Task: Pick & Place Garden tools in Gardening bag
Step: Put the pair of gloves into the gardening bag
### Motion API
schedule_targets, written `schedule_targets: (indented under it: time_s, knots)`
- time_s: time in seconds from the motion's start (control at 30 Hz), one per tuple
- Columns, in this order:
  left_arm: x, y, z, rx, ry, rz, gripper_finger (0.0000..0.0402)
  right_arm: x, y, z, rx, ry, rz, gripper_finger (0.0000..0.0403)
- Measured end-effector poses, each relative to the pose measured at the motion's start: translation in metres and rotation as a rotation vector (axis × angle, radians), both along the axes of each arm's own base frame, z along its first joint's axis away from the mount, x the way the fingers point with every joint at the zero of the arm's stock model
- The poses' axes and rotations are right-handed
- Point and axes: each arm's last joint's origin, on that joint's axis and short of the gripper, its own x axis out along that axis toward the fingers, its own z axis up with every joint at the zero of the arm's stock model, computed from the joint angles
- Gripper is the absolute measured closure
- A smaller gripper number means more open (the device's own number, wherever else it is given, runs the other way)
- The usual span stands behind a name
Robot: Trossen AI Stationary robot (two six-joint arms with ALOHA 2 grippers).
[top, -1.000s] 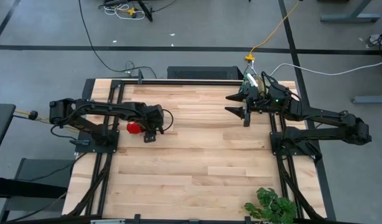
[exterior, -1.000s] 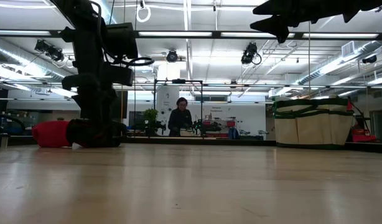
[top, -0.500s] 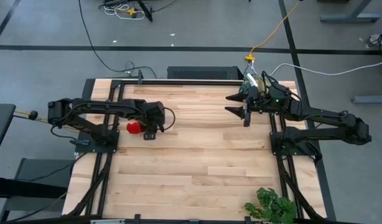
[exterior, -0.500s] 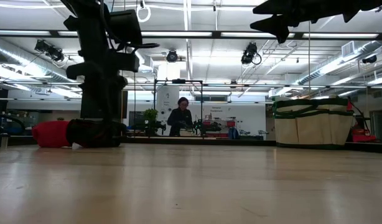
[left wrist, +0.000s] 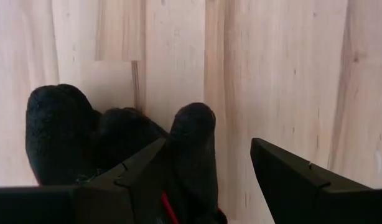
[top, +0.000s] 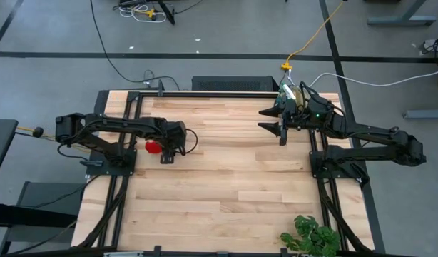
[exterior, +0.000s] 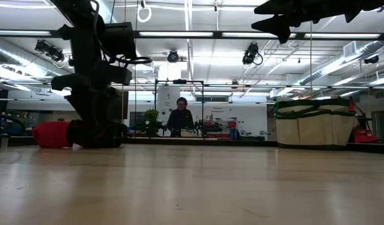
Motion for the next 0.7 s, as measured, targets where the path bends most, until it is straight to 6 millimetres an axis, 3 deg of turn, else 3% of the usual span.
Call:
schedule_targets:
  time_s: [0.4, 0.7]
  knots:
    - [0.0046, 0.0012, 0.0007, 0.009, -0.056, 0.028, 0.0168, -0.0001, 0.0000, -0.0005, -0.001, 0.006, 0.000, 0.0163]
    - [0.0040, 0.0011, 0.0005, -0.001, -0.053, 0.058, 0.0236, -0.0001, 0.0000, -0.0006, -0.001, 0.006, 0.000, 0.0163]
